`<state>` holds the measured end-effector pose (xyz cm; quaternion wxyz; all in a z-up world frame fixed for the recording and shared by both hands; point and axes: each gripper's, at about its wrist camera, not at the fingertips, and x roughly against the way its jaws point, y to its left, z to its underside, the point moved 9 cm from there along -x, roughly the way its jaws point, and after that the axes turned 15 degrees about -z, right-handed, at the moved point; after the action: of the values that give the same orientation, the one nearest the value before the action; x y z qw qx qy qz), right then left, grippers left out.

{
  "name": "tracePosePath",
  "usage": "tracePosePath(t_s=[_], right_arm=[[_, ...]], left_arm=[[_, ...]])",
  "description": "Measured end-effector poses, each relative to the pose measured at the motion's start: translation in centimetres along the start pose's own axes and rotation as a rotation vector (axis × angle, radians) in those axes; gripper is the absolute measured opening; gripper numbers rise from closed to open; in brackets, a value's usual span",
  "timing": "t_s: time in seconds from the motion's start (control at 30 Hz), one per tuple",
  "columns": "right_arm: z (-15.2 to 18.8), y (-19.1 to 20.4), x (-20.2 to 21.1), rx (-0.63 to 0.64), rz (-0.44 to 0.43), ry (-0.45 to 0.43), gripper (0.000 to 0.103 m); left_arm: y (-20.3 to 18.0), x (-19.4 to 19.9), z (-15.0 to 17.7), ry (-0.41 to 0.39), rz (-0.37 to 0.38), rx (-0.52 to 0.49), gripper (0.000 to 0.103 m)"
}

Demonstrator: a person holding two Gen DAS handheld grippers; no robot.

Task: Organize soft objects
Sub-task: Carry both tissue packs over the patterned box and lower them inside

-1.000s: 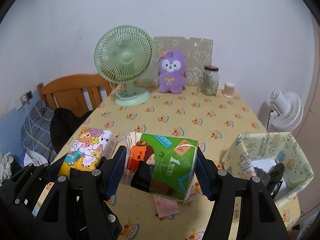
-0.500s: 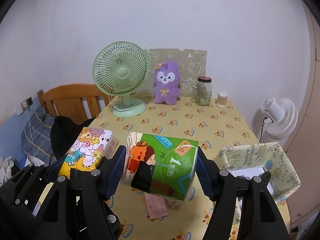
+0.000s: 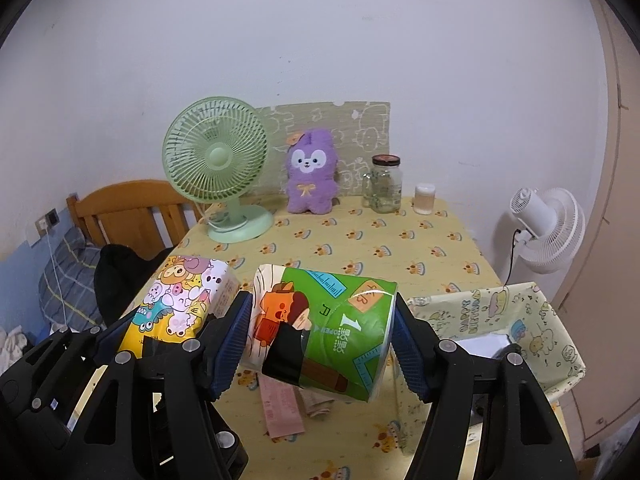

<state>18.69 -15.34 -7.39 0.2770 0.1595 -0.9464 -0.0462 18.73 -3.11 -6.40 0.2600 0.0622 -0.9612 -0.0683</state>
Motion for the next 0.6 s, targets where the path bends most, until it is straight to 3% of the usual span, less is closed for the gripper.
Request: tracePosePath(t_s=[0.6], right_arm=[[-0.6, -7.6, 1.4, -0.029, 0.047, 0.013, 0.07]], left_arm=[[-7.8, -0.3, -1.4, 0.014, 0.07, -0.043, 0.051]])
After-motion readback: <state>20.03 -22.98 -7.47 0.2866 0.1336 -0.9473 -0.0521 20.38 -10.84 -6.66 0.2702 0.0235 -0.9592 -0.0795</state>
